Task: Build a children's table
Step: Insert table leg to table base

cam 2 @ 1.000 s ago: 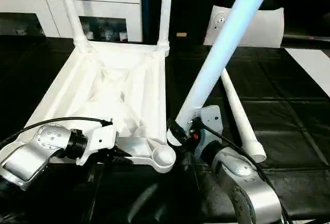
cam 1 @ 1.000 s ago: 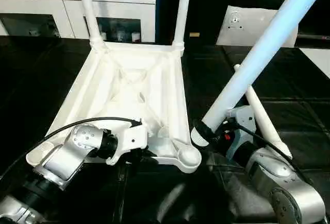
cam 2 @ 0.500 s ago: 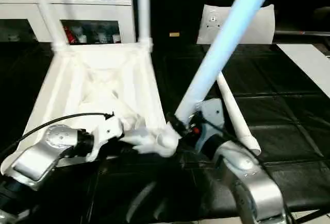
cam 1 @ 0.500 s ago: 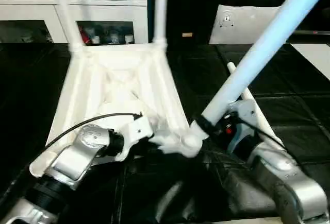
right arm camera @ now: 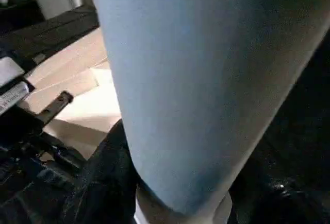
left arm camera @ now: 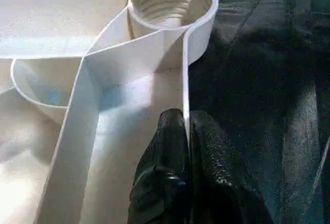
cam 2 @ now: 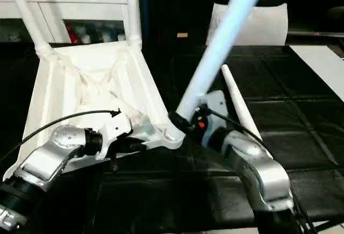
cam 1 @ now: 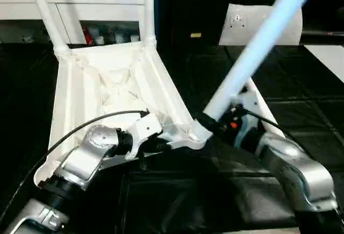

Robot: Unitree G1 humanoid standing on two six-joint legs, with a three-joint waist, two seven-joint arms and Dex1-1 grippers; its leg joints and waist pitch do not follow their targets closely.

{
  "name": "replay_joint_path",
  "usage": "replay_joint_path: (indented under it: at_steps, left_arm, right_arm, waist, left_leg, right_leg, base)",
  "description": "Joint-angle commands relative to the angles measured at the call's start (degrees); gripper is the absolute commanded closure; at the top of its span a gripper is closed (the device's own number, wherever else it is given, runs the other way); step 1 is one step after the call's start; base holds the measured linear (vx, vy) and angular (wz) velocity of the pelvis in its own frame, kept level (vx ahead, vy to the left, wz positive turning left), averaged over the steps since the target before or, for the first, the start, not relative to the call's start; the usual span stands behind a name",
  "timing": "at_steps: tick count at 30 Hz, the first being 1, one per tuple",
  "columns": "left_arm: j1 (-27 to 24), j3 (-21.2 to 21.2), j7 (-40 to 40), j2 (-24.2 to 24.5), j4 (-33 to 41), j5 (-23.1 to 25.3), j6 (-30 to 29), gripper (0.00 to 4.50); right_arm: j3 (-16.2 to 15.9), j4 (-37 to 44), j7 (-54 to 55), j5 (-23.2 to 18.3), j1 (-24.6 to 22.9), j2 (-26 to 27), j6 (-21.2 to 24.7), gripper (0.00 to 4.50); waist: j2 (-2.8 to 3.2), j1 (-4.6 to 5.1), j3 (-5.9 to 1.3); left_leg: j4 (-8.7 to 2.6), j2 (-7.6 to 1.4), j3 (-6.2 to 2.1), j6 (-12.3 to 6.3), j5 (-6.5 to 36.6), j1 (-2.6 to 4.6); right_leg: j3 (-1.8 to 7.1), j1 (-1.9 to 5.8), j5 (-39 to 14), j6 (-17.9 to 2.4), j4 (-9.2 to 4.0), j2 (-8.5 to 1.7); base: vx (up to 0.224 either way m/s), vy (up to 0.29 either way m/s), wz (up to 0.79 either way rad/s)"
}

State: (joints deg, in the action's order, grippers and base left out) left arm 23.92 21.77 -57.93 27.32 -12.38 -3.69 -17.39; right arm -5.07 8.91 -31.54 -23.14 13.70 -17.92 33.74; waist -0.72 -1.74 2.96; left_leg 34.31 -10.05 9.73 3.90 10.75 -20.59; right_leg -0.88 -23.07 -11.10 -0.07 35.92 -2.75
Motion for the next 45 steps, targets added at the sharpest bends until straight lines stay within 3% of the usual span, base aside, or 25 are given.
replay_joint_path:
  at_steps: [1, 3, 4, 5, 6, 10, 12, 14, 20, 26, 33, 39, 45]
  left_arm:
    - [0.95, 1.47, -2.83, 1.48, -1.91, 0.62, 1.42, 4.5]
    - [1.17, 1.6, -3.43, 1.58, -2.17, 0.5, 1.8, 4.5]
    - [1.72, 1.92, -4.19, 1.69, -2.89, 0.69, 2.62, 4.5]
    - [2.14, 2.24, -5.04, 1.8, -3.49, 0.81, 3.49, 4.5]
    - [2.81, 2.53, -6.13, 1.83, -4.59, 1.11, 4.59, 4.5]
    - [3.67, 2.52, -8.41, 2.02, -6.23, 1.17, 6.67, 4.5]
    - [4.04, 2.91, -9.79, 2.39, -6.9, 1.33, 7.57, 4.5]
    - [4.45, 3.2, -11.38, 2.87, -7.38, 1.2, 8.52, 4.5]
    - [5.39, 2.93, -12.65, 2.57, -9.28, 1.34, 10.04, 4.5]
    - [5.83, 3.24, -14.27, 2.39, -9.69, 1.35, 10.73, 4.5]
    - [6.1, 3.85, -16.01, 2.38, -9.83, 1.4, 11.42, 4.5]
    - [6.3, 3.73, -16.26, 2.18, -10.3, 1.59, 11.6, 4.5]
    - [6.54, 3.24, -15.67, 2.02, -10.98, 1.65, 11.59, 4.5]
  right_arm:
    - [-1.12, -2.02, -3.7, 0.75, 1.78, -0.68, -2.46, 2.57]
    - [-1.39, -2.39, -5.01, 0.51, 2.05, -0.71, -3.16, 2.57]
    - [-1.84, -3.0, -6.66, -0.04, 2.48, -1.07, -2.71, 2.57]
    - [-2.3, -3.41, -7.94, -0.45, 2.77, -1.51, -1.97, 2.57]
    - [-3.03, -4.6, -9.07, -0.15, 3.33, -2.29, -1.35, 2.57]
    - [-5.12, -7.12, -10.6, 2.28, 4.37, -4.4, -2.42, 2.57]
    - [-6.4, -8.44, -11.81, 4.01, 4.93, -5.5, -3.59, 2.57]
    - [-7.61, -9.57, -13.01, 5.79, 5.36, -6.59, -4.21, 2.57]
    - [-8.03, -10.54, -14.53, 5.45, 5.86, -7.38, -3.69, 2.57]
    - [-8.76, -11.92, -16.6, 5.31, 6.19, -7.13, -3.63, 2.57]
    - [-8.77, -14.13, -17.98, 4.68, 6.88, -6.44, -2.85, 2.57]
    - [-6.0, -16.82, -17.55, 2.9, 5.87, -4.56, -2.58, 2.57]
    - [-3.86, -18.36, -16.64, 2.39, 2.61, -3.92, -4.72, 2.57]
  waist:
    - [-0.53, -0.29, -3.09]
    - [-0.39, -0.46, -3.27]
    - [-0.79, -0.44, -3.32]
    - [-0.63, -0.65, -3.51]
    - [-0.92, -0.64, -3.46]
    - [-0.75, -1.12, -3.35]
    - [-1.1, -1.26, -3.32]
    - [-1.08, -1.43, -3.28]
    - [-1.06, -1.85, -3.43]
    - [-1.08, -1.96, -3.39]
    - [-0.9, -1.92, -3.38]
    - [-0.95, -1.8, -3.36]
    - [-0.44, -1.95, -3.37]
  left_leg:
    - [-3.99, -2.13, -0.77, 0.29, 13.31, 0.04]
    - [-3.94, -2.28, -0.7, -0.02, 12.02, 0.06]
    - [-3.95, -2.26, -0.66, -0.23, 11.67, -0.05]
    - [-3.85, -2.27, -0.64, -0.68, 10.66, 0.08]
    - [-3.79, -2.29, -0.51, -1.14, 9.88, -0.04]
    - [-3.9, -2.41, -0.5, -0.45, 10.87, 0.18]
    - [-3.92, -2.4, -0.49, -0.09, 11.8, 0.22]
    - [-3.98, -2.5, -0.56, 0.17, 12.17, 0.23]
    - [-3.98, -2.54, -0.55, 0.01, 11.41, 0.31]
    - [-4.01, -2.59, -0.58, 0.15, 11.79, 0.28]
    - [-4.12, -2.65, -0.66, 0.5, 12.69, 0.35]
    - [-4.18, -2.65, -0.7, 0.66, 13.49, 0.34]
    - [-4.26, -2.65, -0.76, 1.01, 14.47, 0.47]
  right_leg:
    - [2.28, 2.01, -21.3, -7.2, -5.58, -4.17]
    - [2.27, 2.18, -16.11, -8.83, -5.06, -4.08]
    - [2.21, 2.39, -15.04, -9.11, -4.98, -4.02]
    - [2.18, 2.48, -12.99, -9.85, -4.73, -4.11]
    - [2.18, 2.52, -11.66, -10.25, -4.71, -4.13]
    - [2.14, 2.38, -13.65, -10.32, -4.8, -4.23]
    - [2.1, 2.32, -15.17, -9.99, -4.97, -4.29]
    - [2.17, 2.3, -15.9, -9.48, -4.91, -4.42]
    - [2.1, 2.36, -13.11, -10.37, -4.64, -4.36]
    - [2.09, 2.4, -13.94, -10.45, -4.71, -4.48]
    - [2.05, 2.39, -14.18, -10.75, -4.73, -4.51]
    - [2.02, 2.4, -14.82, -10.93, -4.85, -4.55]
    - [1.99, 2.31, -14.87, -11.17, -4.94, -4.57]
  base:
    - [0.0, 0.0, 0.0]
    - [0.0, 0.0, 0.0]
    - [0.0, 0.0, 0.0]
    - [0.0, 0.0, 0.0]
    - [0.0, 0.0, 0.0]
    - [0.0, 0.0, 0.0]
    - [0.0, 0.0, 0.0]
    - [0.0, 0.0, 0.0]
    - [0.0, 0.0, 0.0]
    - [0.0, 0.0, 0.0]
    - [0.0, 0.0, 0.0]
    - [0.0, 0.0, 0.0]
    - [0.0, 0.0, 0.0]
